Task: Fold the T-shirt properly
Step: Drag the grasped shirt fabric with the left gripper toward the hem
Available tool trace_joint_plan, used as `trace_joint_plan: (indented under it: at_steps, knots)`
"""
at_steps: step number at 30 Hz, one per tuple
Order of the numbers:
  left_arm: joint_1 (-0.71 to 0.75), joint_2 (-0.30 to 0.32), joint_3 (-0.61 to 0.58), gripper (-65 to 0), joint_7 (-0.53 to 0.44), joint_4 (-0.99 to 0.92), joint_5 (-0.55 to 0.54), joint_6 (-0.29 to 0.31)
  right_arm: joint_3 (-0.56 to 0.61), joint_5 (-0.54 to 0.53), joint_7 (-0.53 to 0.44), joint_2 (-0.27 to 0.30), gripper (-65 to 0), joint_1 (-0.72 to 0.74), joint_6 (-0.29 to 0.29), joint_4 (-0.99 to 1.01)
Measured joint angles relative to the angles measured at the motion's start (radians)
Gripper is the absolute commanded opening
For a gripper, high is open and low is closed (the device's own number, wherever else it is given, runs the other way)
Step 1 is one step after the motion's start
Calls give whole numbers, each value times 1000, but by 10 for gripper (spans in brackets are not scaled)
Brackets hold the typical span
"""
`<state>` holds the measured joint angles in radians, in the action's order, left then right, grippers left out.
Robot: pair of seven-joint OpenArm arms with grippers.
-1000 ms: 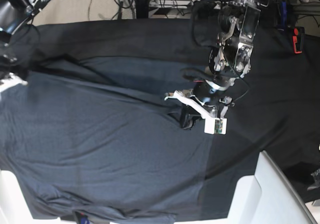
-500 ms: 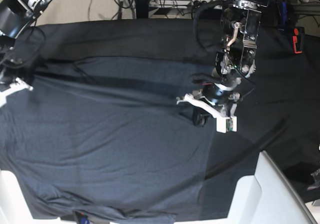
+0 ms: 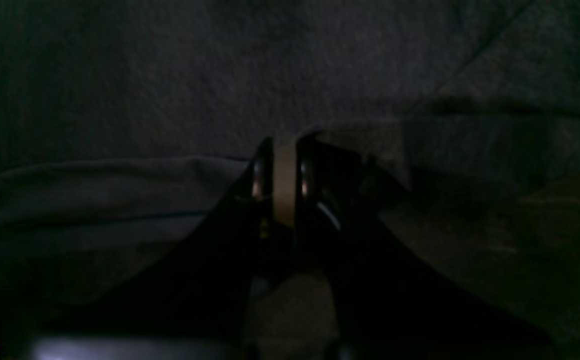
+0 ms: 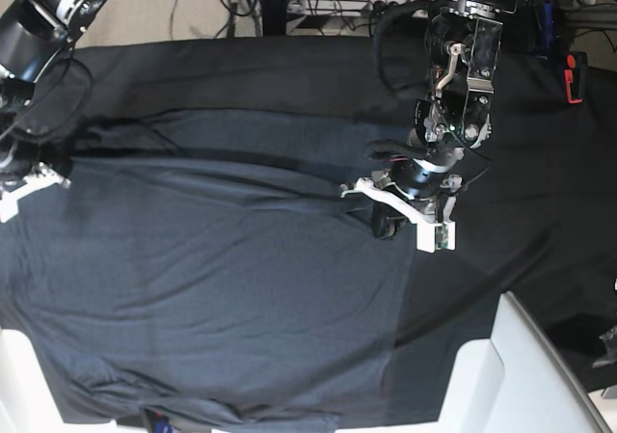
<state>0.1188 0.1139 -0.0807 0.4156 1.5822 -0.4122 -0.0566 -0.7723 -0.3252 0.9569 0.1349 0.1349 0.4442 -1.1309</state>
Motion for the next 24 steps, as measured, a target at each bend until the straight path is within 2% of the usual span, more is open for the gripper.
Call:
trace_joint_plan:
  at_steps: [18,24]
  knots:
    - [-100,-1,-2,-650,0,-51,0,0,0,2,0,0,-648,0,0,0]
    - [-140,-33,-8,-650,-1,-81,6,1,0,0,0,0,-648,0,0,0]
